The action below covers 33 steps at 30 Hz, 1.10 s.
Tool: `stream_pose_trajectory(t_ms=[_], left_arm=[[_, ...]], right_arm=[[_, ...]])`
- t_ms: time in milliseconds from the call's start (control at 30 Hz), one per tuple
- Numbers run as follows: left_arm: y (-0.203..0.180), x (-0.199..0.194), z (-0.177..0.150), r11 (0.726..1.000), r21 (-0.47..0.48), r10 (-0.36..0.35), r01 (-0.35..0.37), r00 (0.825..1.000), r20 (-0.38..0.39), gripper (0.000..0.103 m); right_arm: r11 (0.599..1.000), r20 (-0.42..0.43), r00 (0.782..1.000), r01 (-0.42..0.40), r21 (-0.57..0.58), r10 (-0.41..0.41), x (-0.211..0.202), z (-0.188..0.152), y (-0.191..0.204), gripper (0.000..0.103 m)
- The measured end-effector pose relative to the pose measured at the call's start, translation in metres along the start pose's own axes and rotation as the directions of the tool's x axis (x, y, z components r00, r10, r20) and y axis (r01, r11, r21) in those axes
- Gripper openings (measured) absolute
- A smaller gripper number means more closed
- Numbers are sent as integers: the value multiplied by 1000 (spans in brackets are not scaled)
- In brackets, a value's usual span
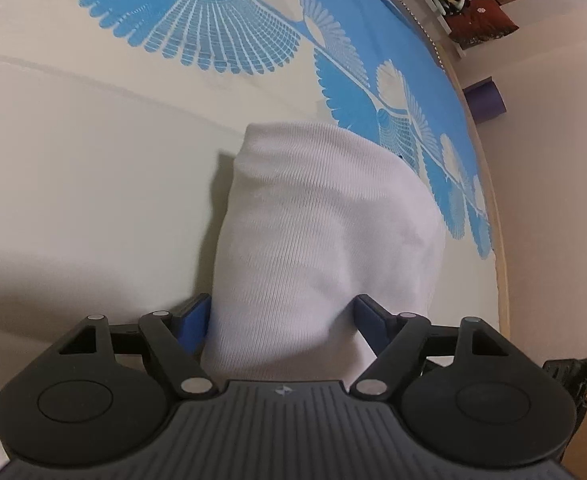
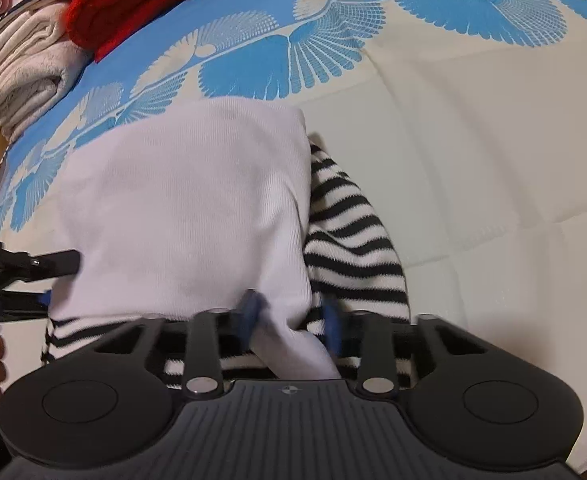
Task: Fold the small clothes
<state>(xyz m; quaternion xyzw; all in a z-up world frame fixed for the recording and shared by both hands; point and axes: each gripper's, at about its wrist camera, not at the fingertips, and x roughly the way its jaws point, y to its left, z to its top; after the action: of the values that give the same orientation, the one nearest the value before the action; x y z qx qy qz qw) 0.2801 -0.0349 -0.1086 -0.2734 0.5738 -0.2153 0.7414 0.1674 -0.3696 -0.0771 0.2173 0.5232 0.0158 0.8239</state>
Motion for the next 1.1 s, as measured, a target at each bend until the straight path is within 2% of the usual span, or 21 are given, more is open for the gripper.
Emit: stream_pose_trajectory(t_ms=[67,133,200,233,367,467,533,600,633,667,700,733,767,833,867,933,967,1033,1100], left_arm=[[-5,4,3,999,34,9,-9,1000,12,78],[-12,3,6,996,81,19,-21,999,25,51],[-24,-5,10,990,135,29,-36,998,50,41],[-33,-12,13,983,178,27,-40,997,75,39],[-57,-49,33,958,282,-10,-53,976,216,38],[-53,-72,56,951,290,4,-104,946,324,38],[-42,-82,74,950,270,44,-156,923,381,45],[-30,-93,84,939,235,124,-251,884,450,45],[-23,-97,87,937,222,147,-270,882,448,45],[-17,-99,89,943,211,152,-259,894,422,45],[-11,-98,89,950,214,141,-229,921,362,45],[-7,-97,87,949,237,131,-208,944,302,45],[-8,-92,82,936,282,139,-209,958,250,45],[-7,-84,74,893,357,207,-273,955,212,45],[-3,-79,71,877,377,243,-298,952,188,45],[13,-68,64,869,373,305,-327,945,118,50],[18,-64,62,862,369,333,-348,937,107,50],[21,-70,55,858,365,339,-361,933,125,48],[14,-80,51,861,378,300,-341,940,164,47]], right_arm=[[1000,4,1000,5,-9,-5,3,-1,3,8],[999,20,999,27,-33,-26,3,0,10,6],[998,37,998,44,-45,-42,5,1,17,5],[998,47,998,48,-45,-46,5,3,20,5],[999,131,991,36,-26,-32,-1,13,32,4],[999,241,971,23,-30,-15,-5,28,45,4],[999,311,950,-6,-51,22,-4,39,59,4],[996,345,938,-7,-86,36,6,50,77,4],[995,342,939,4,-100,31,14,54,84,4],[994,323,946,18,-109,18,24,58,91,4],[993,301,954,29,-118,8,34,60,96,4],[991,284,959,36,-127,1,41,62,100,4],[989,280,960,56,-136,-16,48,64,104,4],[986,277,959,94,-135,-54,56,68,107,4],[989,266,962,87,-118,-53,58,70,104,4],[991,260,964,87,-103,-57,63,72,104,4],[990,263,963,94,-107,-63,65,73,104,4],[991,262,963,86,-102,-57,63,70,106,5],[990,280,958,101,-97,-70,56,65,106,6]])
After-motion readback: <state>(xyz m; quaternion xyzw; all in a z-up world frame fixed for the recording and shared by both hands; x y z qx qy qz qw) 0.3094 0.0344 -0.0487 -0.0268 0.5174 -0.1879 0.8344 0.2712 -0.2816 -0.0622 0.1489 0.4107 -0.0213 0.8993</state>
